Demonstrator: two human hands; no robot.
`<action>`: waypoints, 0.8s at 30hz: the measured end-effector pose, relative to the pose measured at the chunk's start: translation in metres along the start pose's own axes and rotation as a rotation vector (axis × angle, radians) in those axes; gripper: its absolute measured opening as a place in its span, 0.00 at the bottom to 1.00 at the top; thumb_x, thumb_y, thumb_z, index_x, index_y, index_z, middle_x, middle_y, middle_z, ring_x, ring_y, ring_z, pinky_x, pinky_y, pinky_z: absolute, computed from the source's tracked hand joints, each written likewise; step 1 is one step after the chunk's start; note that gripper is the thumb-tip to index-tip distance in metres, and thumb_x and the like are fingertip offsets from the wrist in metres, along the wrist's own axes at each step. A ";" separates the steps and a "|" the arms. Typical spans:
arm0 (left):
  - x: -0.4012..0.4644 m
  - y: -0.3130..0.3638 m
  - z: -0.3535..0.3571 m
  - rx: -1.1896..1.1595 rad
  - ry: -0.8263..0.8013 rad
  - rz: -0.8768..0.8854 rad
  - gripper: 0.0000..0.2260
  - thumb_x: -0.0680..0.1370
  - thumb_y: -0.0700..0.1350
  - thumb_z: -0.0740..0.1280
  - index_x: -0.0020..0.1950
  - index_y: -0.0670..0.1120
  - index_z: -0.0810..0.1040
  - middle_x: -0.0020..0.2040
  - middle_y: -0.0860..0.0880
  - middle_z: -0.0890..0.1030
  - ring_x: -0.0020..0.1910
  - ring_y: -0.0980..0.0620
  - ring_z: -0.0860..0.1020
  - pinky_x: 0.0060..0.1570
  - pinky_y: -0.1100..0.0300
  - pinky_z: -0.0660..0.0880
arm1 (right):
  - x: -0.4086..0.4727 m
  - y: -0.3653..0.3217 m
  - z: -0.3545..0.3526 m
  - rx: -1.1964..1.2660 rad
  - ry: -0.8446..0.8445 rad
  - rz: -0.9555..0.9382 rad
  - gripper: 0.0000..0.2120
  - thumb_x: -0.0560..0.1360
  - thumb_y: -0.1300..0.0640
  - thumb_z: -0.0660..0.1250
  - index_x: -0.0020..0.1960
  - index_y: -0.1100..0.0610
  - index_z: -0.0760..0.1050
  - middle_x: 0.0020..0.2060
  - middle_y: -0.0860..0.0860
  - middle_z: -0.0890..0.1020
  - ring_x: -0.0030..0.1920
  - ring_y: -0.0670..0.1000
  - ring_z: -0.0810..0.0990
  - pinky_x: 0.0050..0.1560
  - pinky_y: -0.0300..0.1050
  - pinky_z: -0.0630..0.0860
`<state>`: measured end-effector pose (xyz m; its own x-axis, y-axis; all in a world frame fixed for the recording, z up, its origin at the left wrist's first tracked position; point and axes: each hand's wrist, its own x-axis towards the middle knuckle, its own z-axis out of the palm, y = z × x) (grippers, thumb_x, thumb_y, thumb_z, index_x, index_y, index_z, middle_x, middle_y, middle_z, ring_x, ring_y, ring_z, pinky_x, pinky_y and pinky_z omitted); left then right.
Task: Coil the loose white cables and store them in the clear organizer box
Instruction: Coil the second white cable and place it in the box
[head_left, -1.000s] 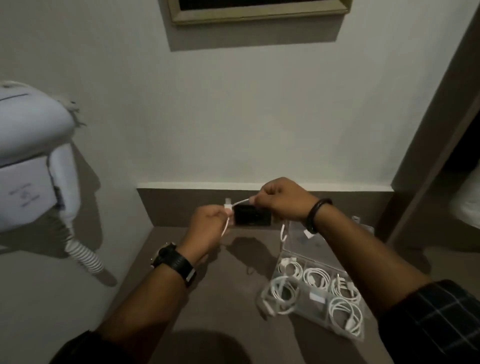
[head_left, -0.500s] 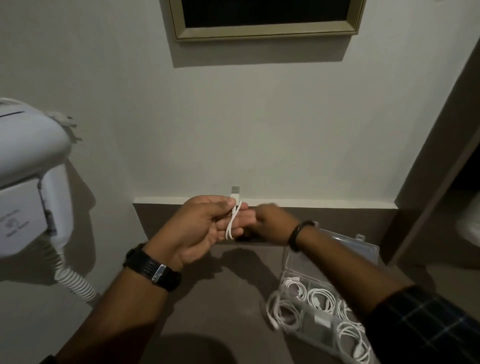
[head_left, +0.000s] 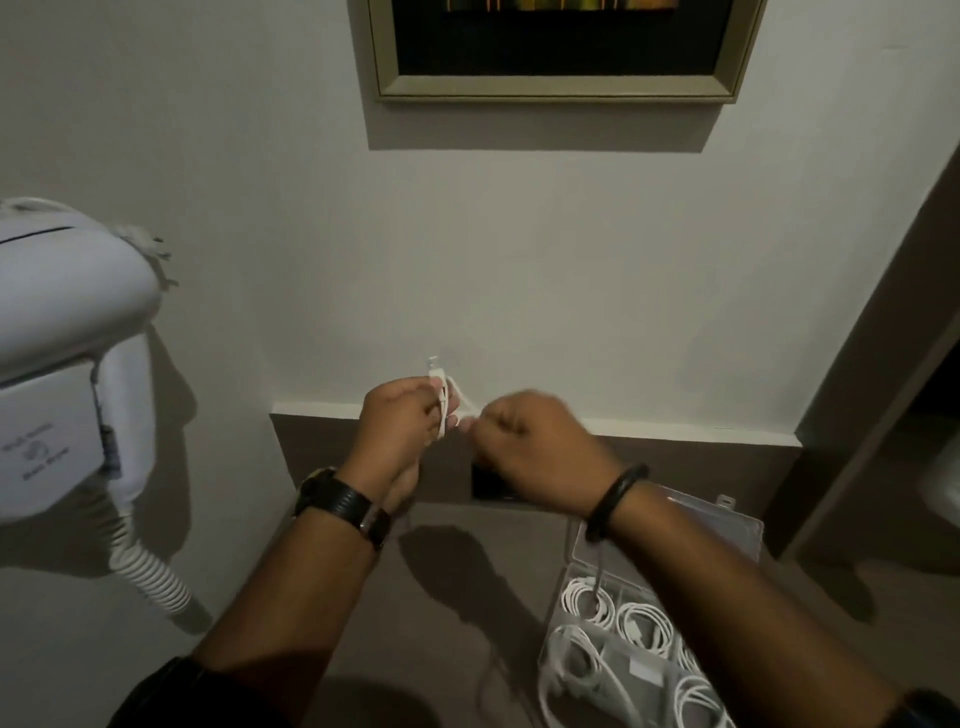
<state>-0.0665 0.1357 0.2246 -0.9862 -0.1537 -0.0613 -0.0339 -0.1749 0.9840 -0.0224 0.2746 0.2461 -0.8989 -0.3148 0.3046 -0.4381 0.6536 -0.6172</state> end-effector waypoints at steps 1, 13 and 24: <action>-0.002 0.008 0.000 -0.170 -0.055 -0.056 0.10 0.79 0.38 0.60 0.46 0.35 0.79 0.42 0.38 0.81 0.41 0.43 0.82 0.44 0.54 0.81 | -0.011 -0.001 0.013 -0.020 -0.057 -0.036 0.21 0.78 0.49 0.59 0.29 0.57 0.70 0.24 0.50 0.74 0.27 0.49 0.71 0.32 0.46 0.69; -0.039 0.027 0.004 0.000 -0.506 -0.115 0.12 0.80 0.38 0.59 0.51 0.31 0.78 0.37 0.33 0.81 0.48 0.44 0.85 0.39 0.60 0.82 | 0.042 0.051 -0.031 -0.250 -0.173 -0.010 0.12 0.76 0.57 0.64 0.39 0.62 0.79 0.32 0.54 0.80 0.35 0.53 0.76 0.35 0.40 0.66; -0.016 0.023 0.014 -0.136 -0.209 -0.019 0.11 0.80 0.37 0.59 0.53 0.31 0.77 0.37 0.41 0.83 0.37 0.51 0.84 0.38 0.63 0.80 | 0.005 0.006 0.001 -0.057 -0.125 -0.044 0.17 0.79 0.55 0.57 0.39 0.63 0.76 0.34 0.58 0.80 0.36 0.56 0.76 0.38 0.48 0.71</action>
<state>-0.0542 0.1476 0.2503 -0.9982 0.0529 -0.0296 -0.0445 -0.3076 0.9505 -0.0289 0.2759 0.2431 -0.8739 -0.4254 0.2354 -0.4795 0.6742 -0.5617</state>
